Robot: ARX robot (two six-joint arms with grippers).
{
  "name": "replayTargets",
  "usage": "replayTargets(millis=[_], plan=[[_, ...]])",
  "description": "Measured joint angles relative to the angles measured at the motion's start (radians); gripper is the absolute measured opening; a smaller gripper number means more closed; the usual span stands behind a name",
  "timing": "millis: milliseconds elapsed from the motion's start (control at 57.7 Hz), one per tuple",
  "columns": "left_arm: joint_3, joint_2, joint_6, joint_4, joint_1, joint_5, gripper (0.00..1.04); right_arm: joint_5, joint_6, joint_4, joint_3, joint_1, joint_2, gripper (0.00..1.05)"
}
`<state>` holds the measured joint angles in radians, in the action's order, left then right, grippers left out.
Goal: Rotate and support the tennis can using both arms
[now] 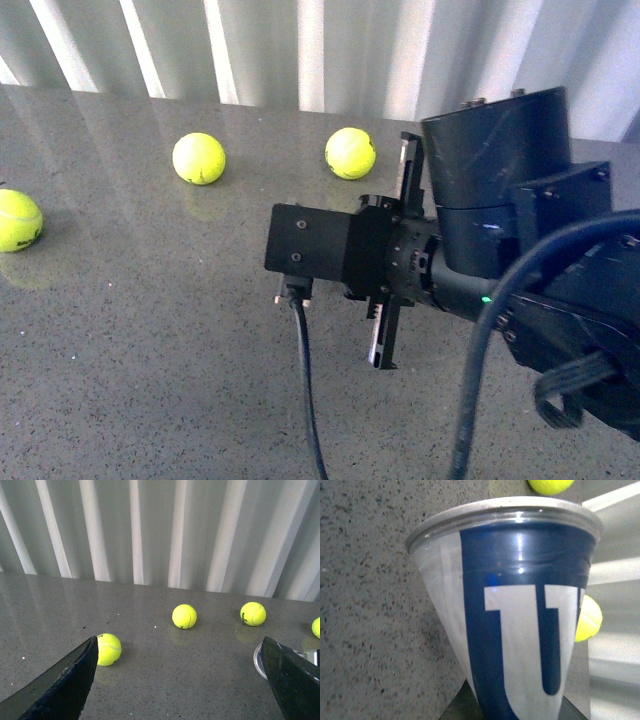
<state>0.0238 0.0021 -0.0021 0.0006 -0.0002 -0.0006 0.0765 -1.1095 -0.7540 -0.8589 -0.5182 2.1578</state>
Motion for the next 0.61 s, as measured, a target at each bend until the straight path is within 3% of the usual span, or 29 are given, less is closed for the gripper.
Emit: replayTargets(millis=[607], plan=[[0.000, 0.000, 0.000, 0.000, 0.000, 0.000, 0.98, -0.023, 0.131, 0.192, -0.197, -0.114, 0.085, 0.06]])
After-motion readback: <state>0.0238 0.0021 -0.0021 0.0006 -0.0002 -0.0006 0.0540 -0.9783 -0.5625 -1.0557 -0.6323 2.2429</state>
